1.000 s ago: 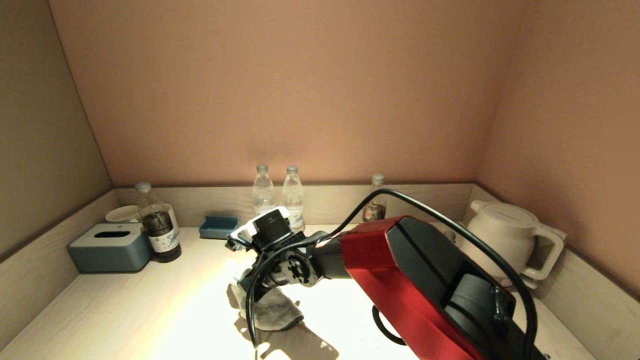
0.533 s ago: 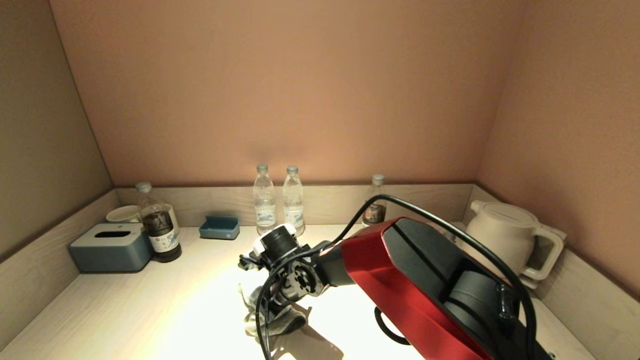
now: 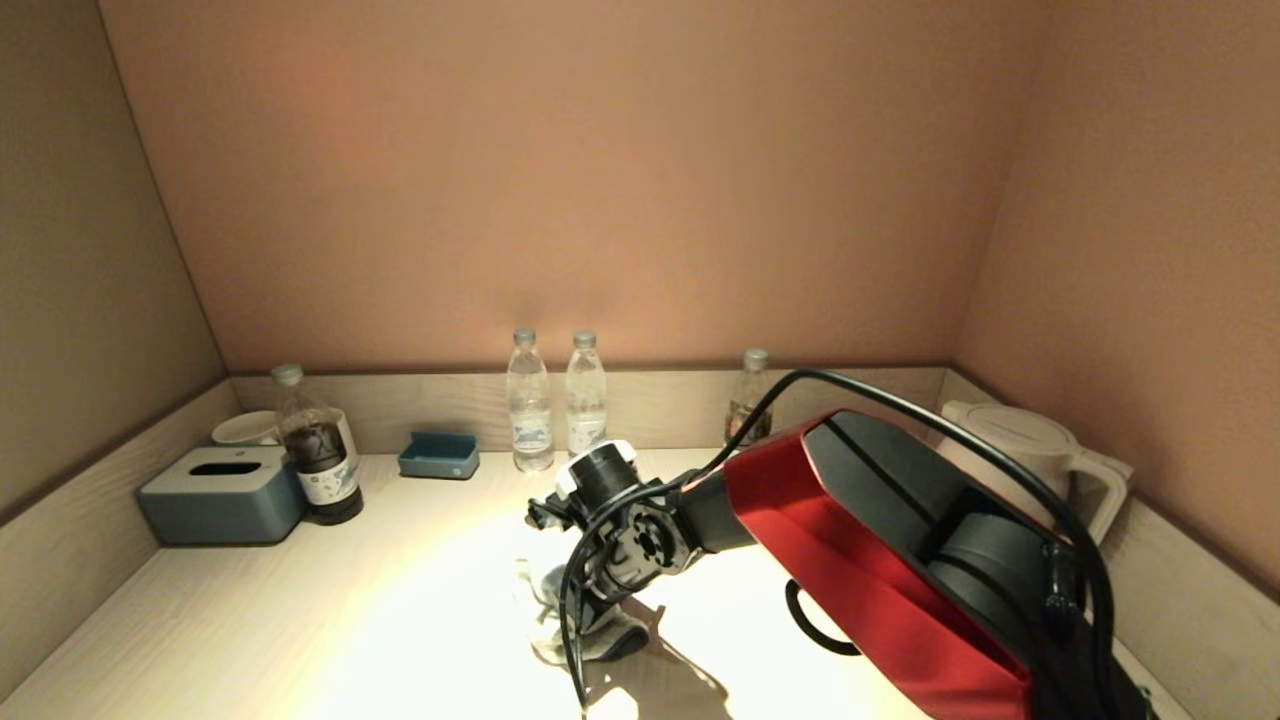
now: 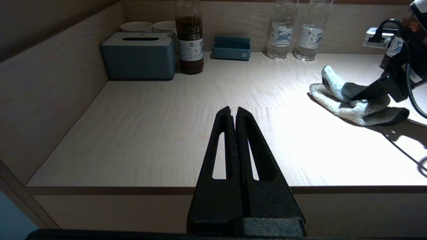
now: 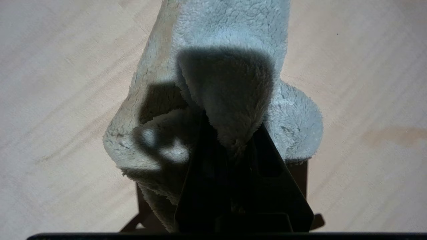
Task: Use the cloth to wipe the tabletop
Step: Sweep the stains on the table
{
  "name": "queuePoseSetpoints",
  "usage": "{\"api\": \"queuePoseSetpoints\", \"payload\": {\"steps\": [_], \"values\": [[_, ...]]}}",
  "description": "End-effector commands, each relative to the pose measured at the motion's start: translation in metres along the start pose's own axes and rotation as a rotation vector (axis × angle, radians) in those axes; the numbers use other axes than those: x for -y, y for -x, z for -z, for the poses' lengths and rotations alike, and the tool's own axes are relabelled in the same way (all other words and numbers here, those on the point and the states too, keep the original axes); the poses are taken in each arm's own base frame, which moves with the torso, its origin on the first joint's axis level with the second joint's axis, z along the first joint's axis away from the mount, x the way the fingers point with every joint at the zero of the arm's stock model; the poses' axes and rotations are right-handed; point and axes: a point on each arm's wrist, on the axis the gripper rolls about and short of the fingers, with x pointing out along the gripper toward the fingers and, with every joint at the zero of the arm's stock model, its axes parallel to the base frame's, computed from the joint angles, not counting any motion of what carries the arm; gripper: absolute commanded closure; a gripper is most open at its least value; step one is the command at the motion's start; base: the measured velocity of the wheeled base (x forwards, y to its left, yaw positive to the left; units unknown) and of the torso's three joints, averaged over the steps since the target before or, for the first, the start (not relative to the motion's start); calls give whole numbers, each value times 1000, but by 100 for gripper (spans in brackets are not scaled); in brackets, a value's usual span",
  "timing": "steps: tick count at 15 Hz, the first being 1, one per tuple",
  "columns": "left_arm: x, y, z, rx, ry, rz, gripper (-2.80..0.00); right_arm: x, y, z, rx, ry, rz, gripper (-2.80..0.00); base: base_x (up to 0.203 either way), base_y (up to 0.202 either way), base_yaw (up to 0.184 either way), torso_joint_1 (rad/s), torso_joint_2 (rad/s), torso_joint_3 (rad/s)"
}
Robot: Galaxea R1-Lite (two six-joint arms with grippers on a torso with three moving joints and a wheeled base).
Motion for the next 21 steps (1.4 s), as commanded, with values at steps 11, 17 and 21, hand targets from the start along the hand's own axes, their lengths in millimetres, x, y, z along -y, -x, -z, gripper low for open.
{"api": "queuePoseSetpoints", "payload": {"steps": [11,17,21], "values": [[0,0,0,-1,1,0,0,110,34,32,12,-201,153,0,0,0,0,0,0,0],[0,0,0,-1,1,0,0,152,58,69,-13,-307,220,0,0,0,0,0,0,0],[0,0,0,-1,1,0,0,147,76,92,-35,-316,222,0,0,0,0,0,0,0]]}}
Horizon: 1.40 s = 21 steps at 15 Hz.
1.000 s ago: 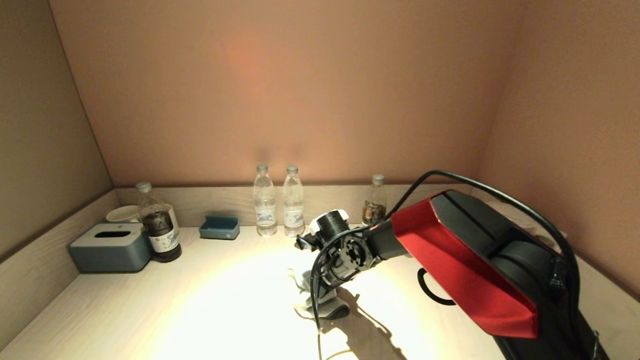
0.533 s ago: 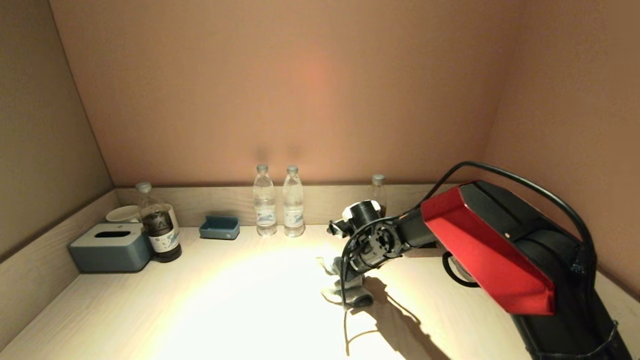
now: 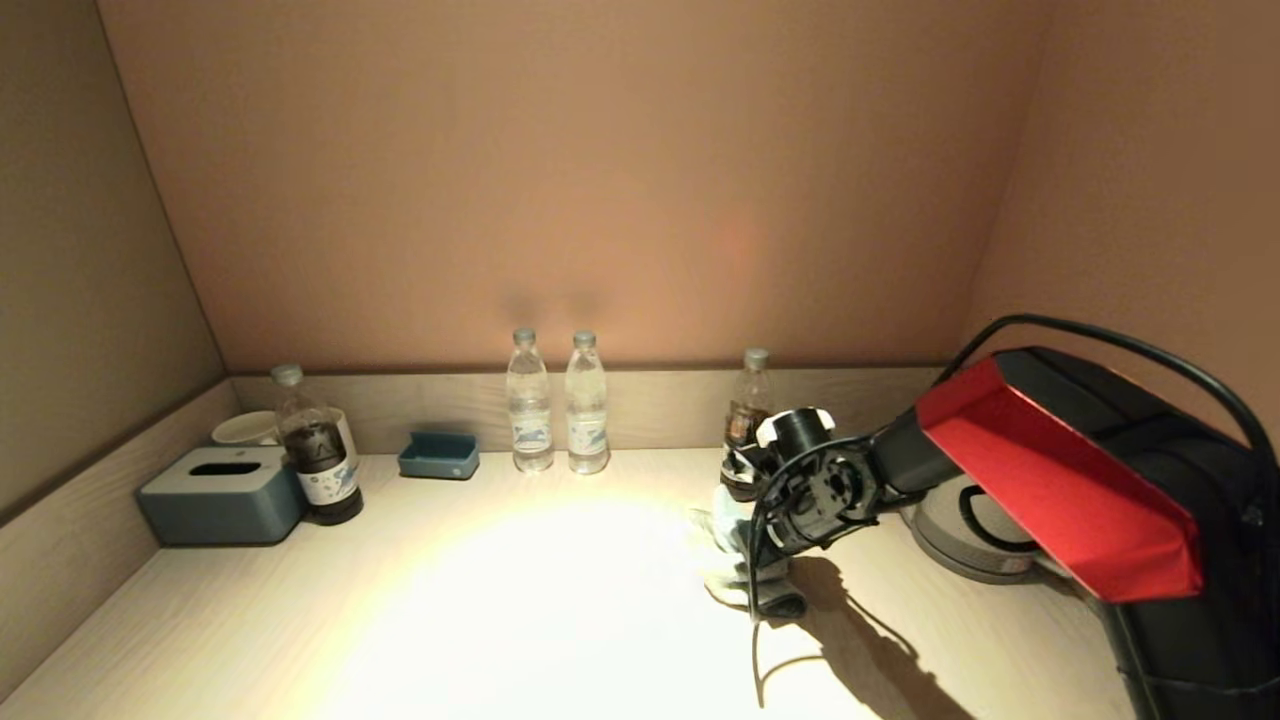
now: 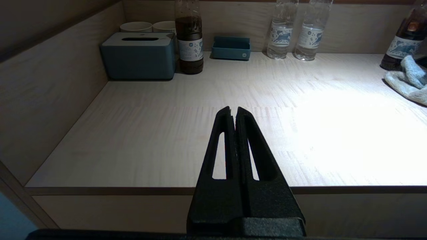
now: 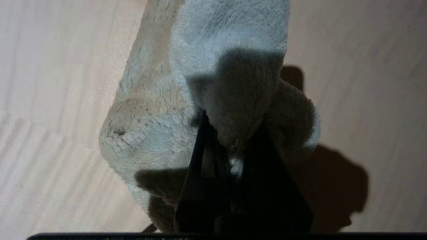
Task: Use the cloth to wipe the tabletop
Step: Sweep the stains on the table
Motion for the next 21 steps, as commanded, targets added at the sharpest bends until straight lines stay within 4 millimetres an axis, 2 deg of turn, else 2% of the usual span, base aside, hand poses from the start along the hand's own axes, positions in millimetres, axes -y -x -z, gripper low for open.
{"api": "queuePoseSetpoints", "payload": {"steps": [1,6,9,12,14,15,17,19,21], "values": [[0,0,0,0,1,0,0,0,17,11,10,7,3,0,0,0,0,0,0,0],[0,0,0,0,1,0,0,-15,53,49,22,42,-8,0,0,0,0,0,0,0],[0,0,0,0,1,0,0,-42,76,60,38,102,-65,0,0,0,0,0,0,0],[0,0,0,0,1,0,0,-51,81,62,41,121,-86,0,0,0,0,0,0,0],[0,0,0,0,1,0,0,-89,89,63,55,212,-152,0,0,0,0,0,0,0],[0,0,0,0,1,0,0,-101,91,62,61,240,-173,0,0,0,0,0,0,0],[0,0,0,0,1,0,0,-115,92,55,87,263,-194,0,0,0,0,0,0,0],[0,0,0,0,1,0,0,-133,97,31,168,301,-216,0,0,0,0,0,0,0],[0,0,0,0,1,0,0,-149,94,18,202,332,-228,0,0,0,0,0,0,0]]}}
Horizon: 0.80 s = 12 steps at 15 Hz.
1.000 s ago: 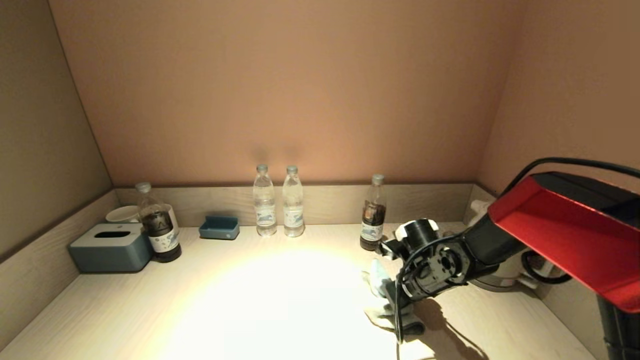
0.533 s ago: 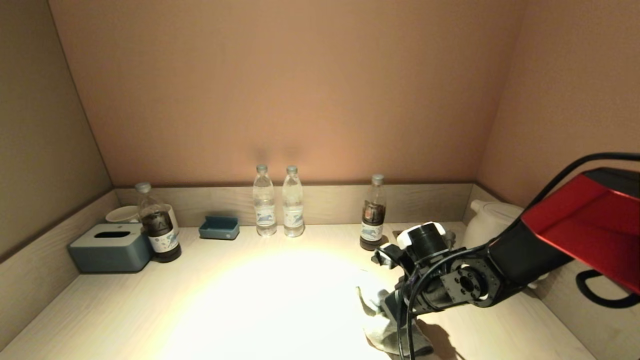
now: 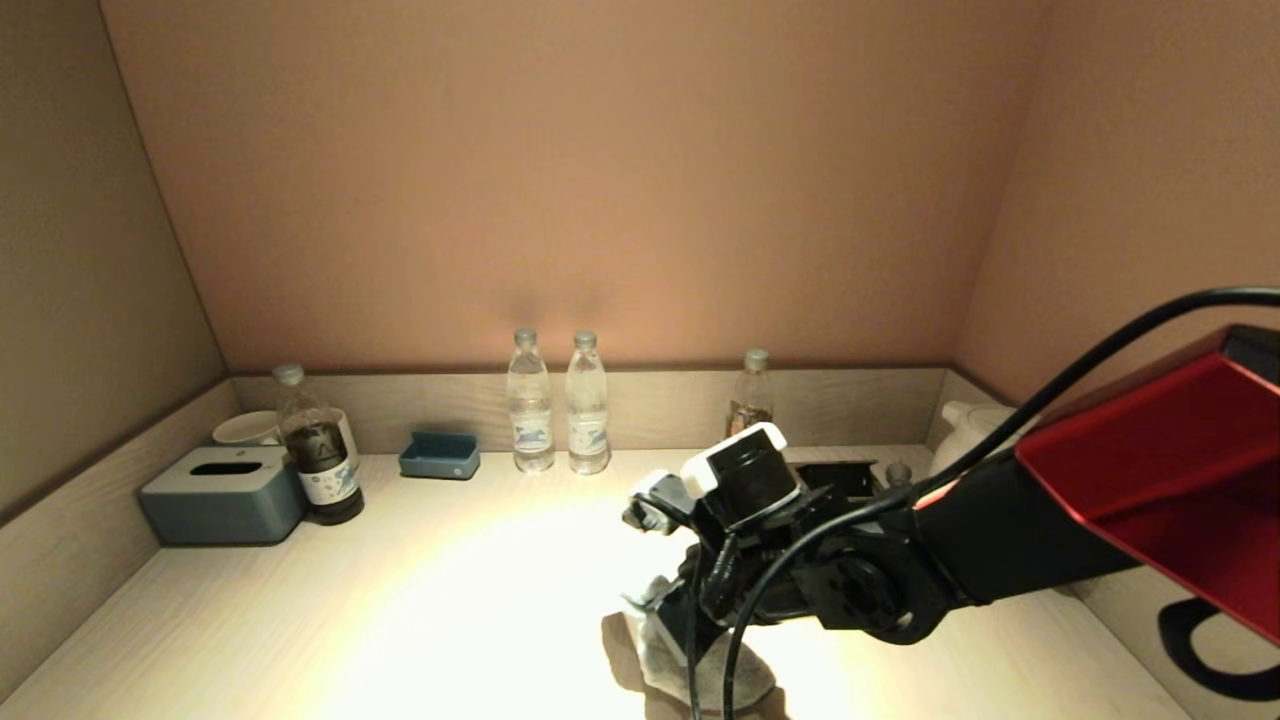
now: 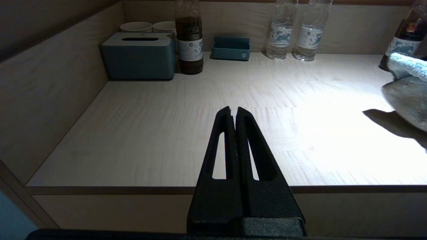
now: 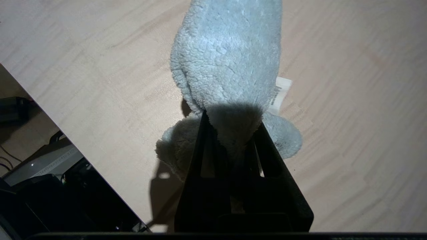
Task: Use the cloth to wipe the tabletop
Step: Sweep the stains on the table
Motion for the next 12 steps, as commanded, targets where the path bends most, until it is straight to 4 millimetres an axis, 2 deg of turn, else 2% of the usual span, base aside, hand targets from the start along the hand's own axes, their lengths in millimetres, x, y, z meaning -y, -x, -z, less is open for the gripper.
{"api": "queuePoseSetpoints", "payload": {"steps": [1,3,5,8,10,12], "values": [[0,0,0,1,1,0,0,-8,-12,-14,25,29,-6,0,0,0,0,0,0,0],[0,0,0,-1,1,0,0,-13,-27,-33,65,51,-4,0,0,0,0,0,0,0],[0,0,0,-1,1,0,0,-17,-35,-38,69,62,2,0,0,0,0,0,0,0],[0,0,0,-1,1,0,0,-35,-78,-50,73,101,13,0,0,0,0,0,0,0],[0,0,0,-1,1,0,0,-50,-94,-48,58,125,-3,0,0,0,0,0,0,0],[0,0,0,-1,1,0,0,-56,-101,-44,42,134,-13,0,0,0,0,0,0,0]]}}
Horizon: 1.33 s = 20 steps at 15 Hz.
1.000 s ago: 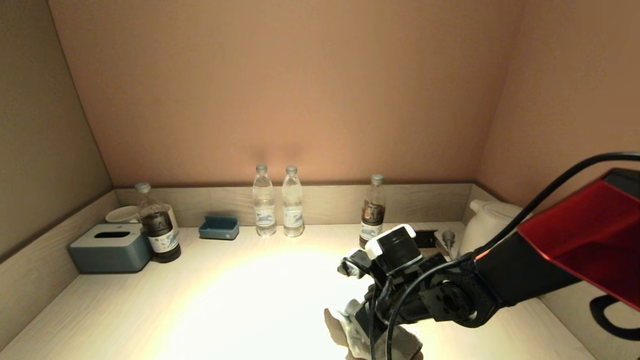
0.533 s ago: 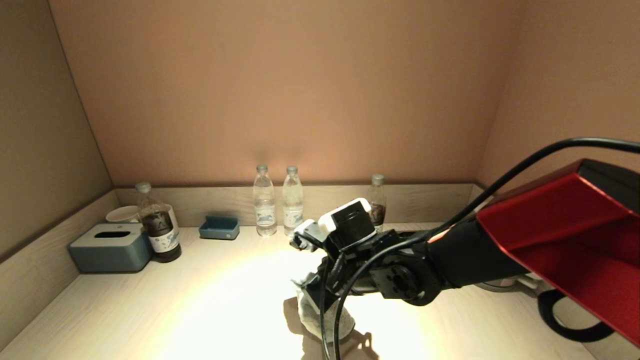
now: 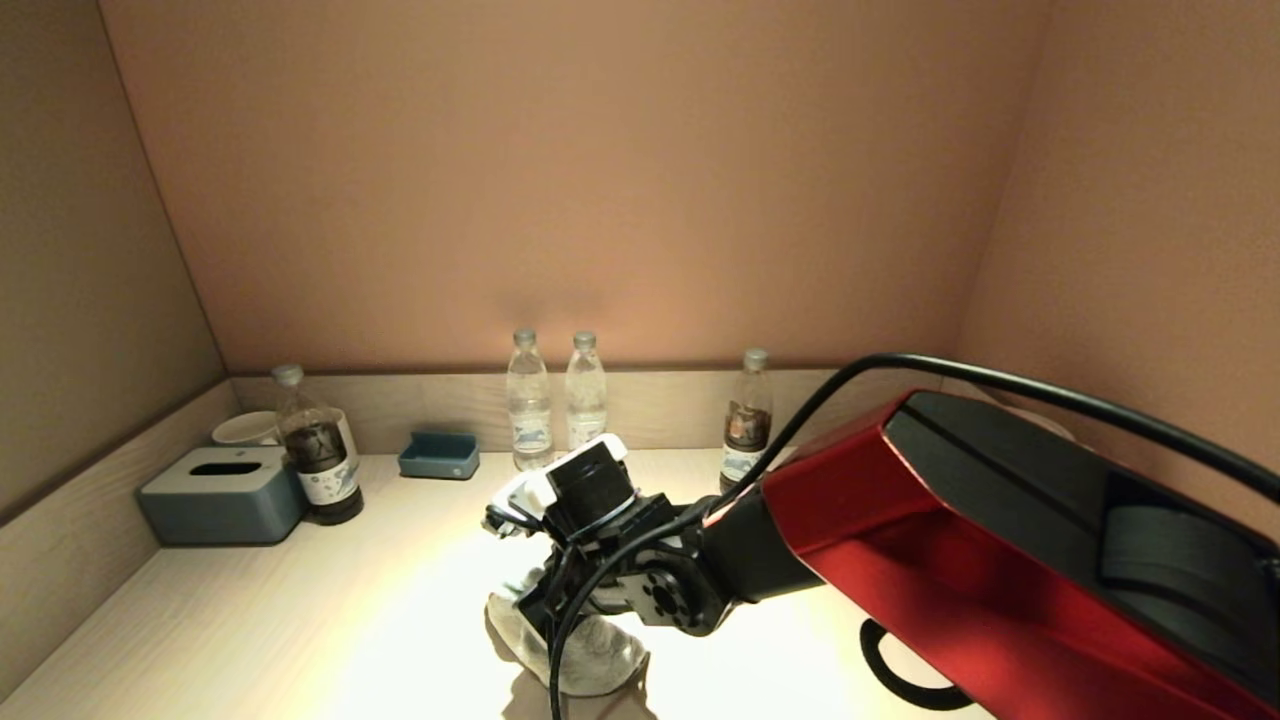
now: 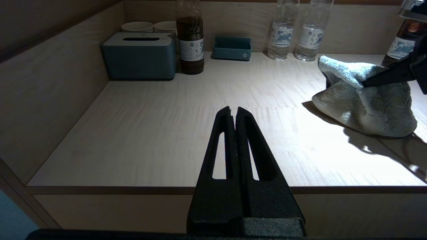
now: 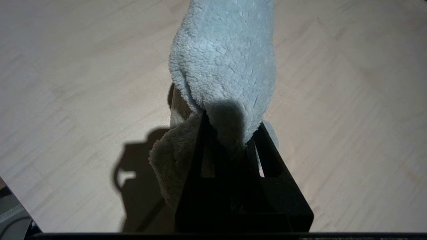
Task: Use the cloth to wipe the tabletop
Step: Sweep the stains on the table
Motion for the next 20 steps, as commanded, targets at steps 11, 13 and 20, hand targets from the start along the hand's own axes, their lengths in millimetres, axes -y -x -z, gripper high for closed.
{"api": "queuePoseSetpoints", "payload": {"steps": [11,13,20], "values": [[0,0,0,0,1,0,0,-32,12,86,-176,-3,-60,0,0,0,0,0,0,0],[0,0,0,0,1,0,0,-24,28,94,-150,-24,-38,0,0,0,0,0,0,0],[0,0,0,0,1,0,0,38,53,117,-165,-156,95,0,0,0,0,0,0,0]]}}
